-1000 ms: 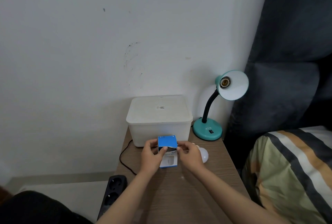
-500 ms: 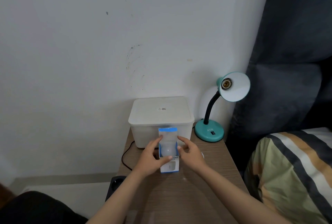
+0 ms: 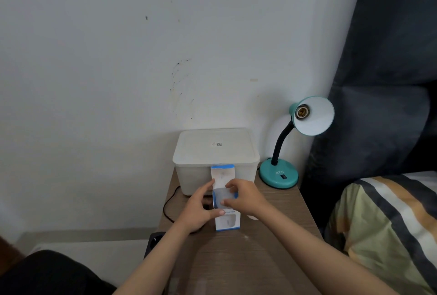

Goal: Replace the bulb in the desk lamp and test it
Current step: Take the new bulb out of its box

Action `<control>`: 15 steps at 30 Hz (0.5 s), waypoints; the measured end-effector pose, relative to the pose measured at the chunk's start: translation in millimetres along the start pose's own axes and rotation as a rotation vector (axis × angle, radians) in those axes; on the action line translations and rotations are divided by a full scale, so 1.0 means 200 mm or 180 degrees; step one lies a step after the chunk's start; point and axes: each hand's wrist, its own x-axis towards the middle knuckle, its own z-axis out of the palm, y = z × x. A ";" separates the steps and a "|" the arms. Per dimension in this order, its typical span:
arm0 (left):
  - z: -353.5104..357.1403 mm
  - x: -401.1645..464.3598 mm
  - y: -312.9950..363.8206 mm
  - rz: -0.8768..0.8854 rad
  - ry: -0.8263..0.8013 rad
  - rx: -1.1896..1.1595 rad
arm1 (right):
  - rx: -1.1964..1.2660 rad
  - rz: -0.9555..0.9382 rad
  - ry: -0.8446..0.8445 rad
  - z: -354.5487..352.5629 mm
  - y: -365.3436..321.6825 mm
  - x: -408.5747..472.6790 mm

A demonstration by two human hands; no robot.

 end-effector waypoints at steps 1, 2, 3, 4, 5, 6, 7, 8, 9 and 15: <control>0.00 0.00 0.00 -0.0012 -0.0014 0.0015 | -0.0048 0.0023 -0.0060 0.00 -0.01 0.01; 0.00 0.00 0.01 -0.0016 -0.0026 0.0028 | -0.0087 0.0043 -0.0102 -0.01 -0.02 0.02; 0.00 -0.01 0.01 -0.0010 -0.0026 0.0045 | -0.0106 0.0048 -0.0119 -0.01 -0.03 0.03; 0.00 -0.01 0.01 0.0000 -0.0025 0.0054 | -0.0114 0.0048 -0.0120 -0.01 -0.03 0.03; 0.00 -0.01 0.01 0.0004 -0.0022 0.0054 | -0.0111 0.0039 -0.0101 -0.01 -0.04 0.04; 0.00 -0.01 0.01 0.0001 -0.0015 0.0050 | -0.0096 0.0042 -0.0064 -0.01 -0.04 0.04; 0.00 -0.01 0.01 -0.0004 -0.0004 0.0052 | -0.0061 0.0054 -0.0002 -0.01 -0.04 0.03; 0.00 -0.01 0.01 -0.0010 0.0004 0.0055 | -0.0019 0.0074 0.0079 -0.01 -0.04 0.03; 0.00 -0.01 0.01 -0.0013 0.0006 0.0070 | 0.0016 0.0079 0.0177 -0.01 -0.04 0.02; 0.00 -0.02 0.01 0.0010 0.0049 0.0097 | 0.0826 -0.0038 0.0785 -0.10 -0.07 -0.04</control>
